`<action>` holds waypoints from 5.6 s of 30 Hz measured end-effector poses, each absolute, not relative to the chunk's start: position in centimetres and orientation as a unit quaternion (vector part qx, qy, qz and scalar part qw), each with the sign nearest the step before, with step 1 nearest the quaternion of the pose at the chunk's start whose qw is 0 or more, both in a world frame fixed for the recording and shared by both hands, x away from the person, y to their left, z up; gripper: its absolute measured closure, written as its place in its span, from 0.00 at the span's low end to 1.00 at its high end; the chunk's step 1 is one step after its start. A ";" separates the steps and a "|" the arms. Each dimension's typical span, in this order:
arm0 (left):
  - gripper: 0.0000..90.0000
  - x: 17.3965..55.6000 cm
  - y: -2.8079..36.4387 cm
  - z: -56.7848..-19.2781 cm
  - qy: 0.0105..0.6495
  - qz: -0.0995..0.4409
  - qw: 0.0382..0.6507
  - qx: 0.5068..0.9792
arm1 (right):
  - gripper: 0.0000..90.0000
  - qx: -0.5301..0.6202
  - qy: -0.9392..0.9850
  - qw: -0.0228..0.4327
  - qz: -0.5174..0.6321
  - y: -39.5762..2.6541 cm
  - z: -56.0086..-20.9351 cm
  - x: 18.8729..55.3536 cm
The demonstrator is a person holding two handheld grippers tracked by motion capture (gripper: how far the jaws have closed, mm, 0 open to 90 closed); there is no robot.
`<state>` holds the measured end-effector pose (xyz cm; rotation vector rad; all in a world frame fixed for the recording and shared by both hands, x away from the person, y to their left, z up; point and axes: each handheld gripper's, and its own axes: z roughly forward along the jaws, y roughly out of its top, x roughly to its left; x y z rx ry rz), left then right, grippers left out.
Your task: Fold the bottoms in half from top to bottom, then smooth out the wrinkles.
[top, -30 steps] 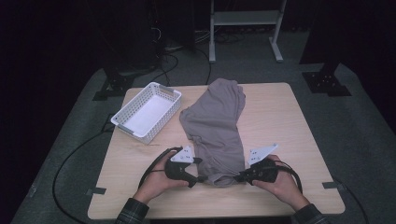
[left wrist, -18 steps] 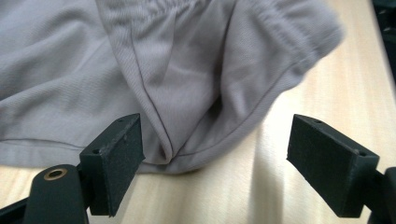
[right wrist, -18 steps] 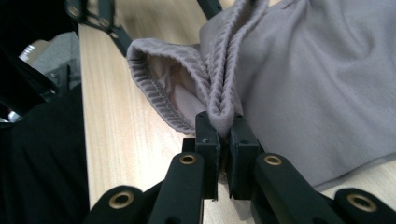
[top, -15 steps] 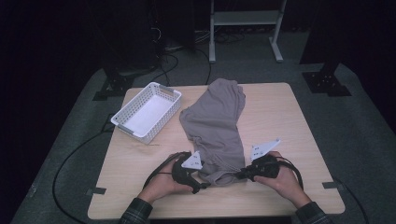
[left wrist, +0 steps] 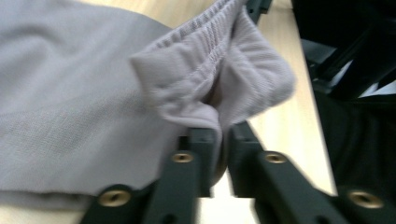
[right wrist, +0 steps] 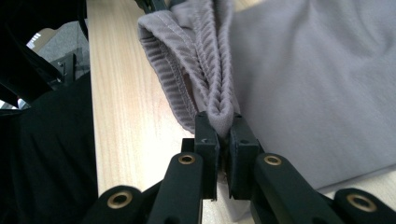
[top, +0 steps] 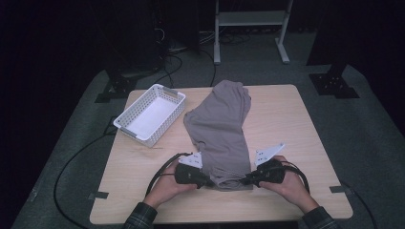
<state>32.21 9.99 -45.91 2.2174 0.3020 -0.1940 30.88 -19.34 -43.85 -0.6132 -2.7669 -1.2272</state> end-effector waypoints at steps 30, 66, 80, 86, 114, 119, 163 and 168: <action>0.96 37.3 9.6 -47.2 0.290 -0.009 0.392 0.873 | 0.93 -0.255 -0.893 -0.055 -0.365 -17.4 -45.8 36.1; 0.95 29.2 9.4 -46.7 0.171 -0.114 0.389 0.898 | 0.93 -0.133 -0.936 0.081 -0.317 -17.4 -45.0 28.8; 0.93 34.7 10.6 -41.8 0.231 -0.050 0.474 0.848 | 0.93 -0.186 -0.902 0.006 -0.389 -18.9 -40.2 34.3; 0.93 38.1 10.6 -42.1 0.270 -0.023 0.464 0.843 | 0.93 -0.218 -0.895 -0.014 -0.389 -18.6 -39.9 38.1; 0.62 39.2 11.5 -43.4 0.246 0.076 0.460 0.850 | 0.54 -0.262 -0.866 -0.079 -0.419 -19.1 -41.1 39.7; 0.62 36.9 11.5 -43.2 0.215 0.069 0.451 0.864 | 0.53 -0.231 -0.873 -0.069 -0.424 -19.4 -41.8 37.1; 0.58 30.3 11.9 -47.0 0.078 0.069 0.365 0.925 | 0.71 -0.133 -0.920 -0.086 -0.359 -19.9 -47.3 29.4; 0.68 30.3 12.0 -47.1 0.088 0.078 0.365 0.923 | 0.82 -0.138 -0.920 -0.096 -0.354 -19.8 -47.2 29.4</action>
